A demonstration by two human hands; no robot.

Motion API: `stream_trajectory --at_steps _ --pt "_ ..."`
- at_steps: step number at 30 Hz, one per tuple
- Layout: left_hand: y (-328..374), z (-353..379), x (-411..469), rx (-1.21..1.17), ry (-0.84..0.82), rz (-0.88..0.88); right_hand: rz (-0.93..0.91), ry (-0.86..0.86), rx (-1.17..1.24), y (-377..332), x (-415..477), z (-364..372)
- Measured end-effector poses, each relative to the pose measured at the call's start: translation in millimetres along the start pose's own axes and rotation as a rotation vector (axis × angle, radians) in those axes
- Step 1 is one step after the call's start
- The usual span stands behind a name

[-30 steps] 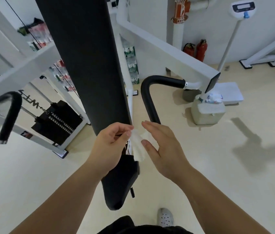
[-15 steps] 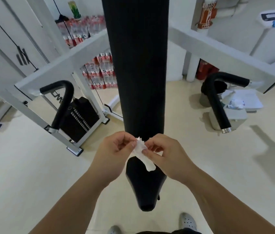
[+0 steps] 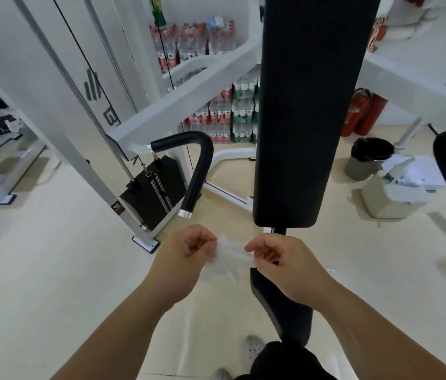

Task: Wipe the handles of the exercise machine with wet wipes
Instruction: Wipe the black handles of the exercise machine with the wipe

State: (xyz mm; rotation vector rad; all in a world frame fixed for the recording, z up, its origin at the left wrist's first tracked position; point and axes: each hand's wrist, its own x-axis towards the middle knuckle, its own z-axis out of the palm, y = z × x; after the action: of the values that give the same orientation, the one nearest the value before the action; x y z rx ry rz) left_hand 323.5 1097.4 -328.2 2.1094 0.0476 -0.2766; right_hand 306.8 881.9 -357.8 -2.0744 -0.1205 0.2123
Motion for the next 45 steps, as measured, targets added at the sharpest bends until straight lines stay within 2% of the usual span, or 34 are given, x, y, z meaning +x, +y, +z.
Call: stream_trajectory --at_steps 8,14,21,31,36,39,42,45 --pt "-10.5 -39.6 63.3 0.063 -0.003 -0.076 -0.007 0.022 0.173 -3.2 76.8 30.0" --pt "-0.3 -70.4 121.5 0.181 -0.052 -0.046 -0.070 0.080 0.143 -4.3 138.0 28.5" --pt "-1.2 -73.0 179.8 0.131 -0.044 0.022 -0.101 0.396 0.086 -9.8 180.2 38.3" --pt "-13.9 -96.4 243.1 0.114 -0.356 0.163 0.113 0.715 0.041 -31.7 185.4 87.6" --pt "-25.6 -121.2 261.4 0.182 -0.541 0.320 0.296 0.927 0.054 -57.2 186.2 144.0" --pt "-36.1 -132.7 270.2 0.233 -0.595 0.407 0.320 1.092 -0.115 -61.7 184.3 174.2" --pt "-42.9 -141.0 273.9 0.269 -0.621 0.575 0.359 1.092 -0.284 -65.8 182.3 204.6" --pt "-46.5 -150.5 280.4 0.281 -0.502 0.871 0.355 1.064 -0.370 -68.2 182.1 225.7"
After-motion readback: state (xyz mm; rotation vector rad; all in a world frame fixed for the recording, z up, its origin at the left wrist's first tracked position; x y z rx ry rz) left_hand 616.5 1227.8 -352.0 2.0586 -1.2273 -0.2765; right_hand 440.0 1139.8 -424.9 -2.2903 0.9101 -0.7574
